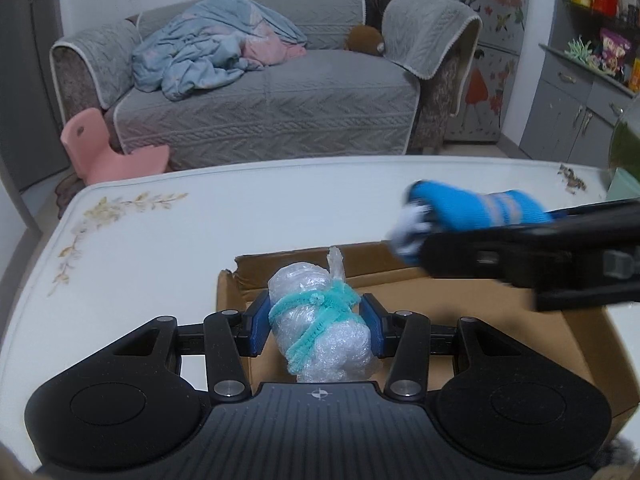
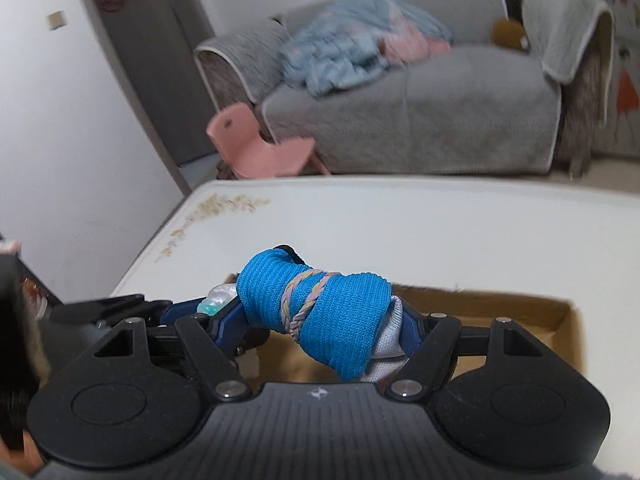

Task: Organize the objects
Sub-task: 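Carry both bundles over the box and open both grippers to drop them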

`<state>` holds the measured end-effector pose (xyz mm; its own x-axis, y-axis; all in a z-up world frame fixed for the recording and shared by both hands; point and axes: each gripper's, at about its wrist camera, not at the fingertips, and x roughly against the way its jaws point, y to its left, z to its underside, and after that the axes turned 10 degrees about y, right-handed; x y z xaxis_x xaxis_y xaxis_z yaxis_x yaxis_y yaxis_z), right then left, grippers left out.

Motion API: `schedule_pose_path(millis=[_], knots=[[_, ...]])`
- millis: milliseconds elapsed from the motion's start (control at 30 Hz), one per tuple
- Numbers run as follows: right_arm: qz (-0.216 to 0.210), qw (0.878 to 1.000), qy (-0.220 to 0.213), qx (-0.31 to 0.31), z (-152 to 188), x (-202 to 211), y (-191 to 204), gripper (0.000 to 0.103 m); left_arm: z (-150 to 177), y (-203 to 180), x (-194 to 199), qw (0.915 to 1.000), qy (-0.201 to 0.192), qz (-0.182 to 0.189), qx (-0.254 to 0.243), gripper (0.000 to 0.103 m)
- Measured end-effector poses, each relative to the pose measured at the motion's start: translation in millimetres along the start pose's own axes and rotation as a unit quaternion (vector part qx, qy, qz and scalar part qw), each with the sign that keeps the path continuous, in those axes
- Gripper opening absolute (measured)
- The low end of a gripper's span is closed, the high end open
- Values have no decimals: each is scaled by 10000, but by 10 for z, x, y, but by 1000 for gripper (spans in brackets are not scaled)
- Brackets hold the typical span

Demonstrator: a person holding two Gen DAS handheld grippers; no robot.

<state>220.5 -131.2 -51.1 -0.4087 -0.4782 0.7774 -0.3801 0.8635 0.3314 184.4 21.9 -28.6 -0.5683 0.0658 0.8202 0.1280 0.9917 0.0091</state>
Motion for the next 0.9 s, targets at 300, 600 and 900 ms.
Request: schedule_pose_path(millis=[300,600,900], knots=[[118,9942,374,-998,-28,-279,-25,71,13,1,-315,9986,104,0,-517,53],[204,9900,665,-1229,12,-498,-15,73,30,16,-405,9984,250,-91,-489,56],[33,9920,548,-1134,-38,-284,-45,79,22,7,-361,9981,189,-209,-551,73]])
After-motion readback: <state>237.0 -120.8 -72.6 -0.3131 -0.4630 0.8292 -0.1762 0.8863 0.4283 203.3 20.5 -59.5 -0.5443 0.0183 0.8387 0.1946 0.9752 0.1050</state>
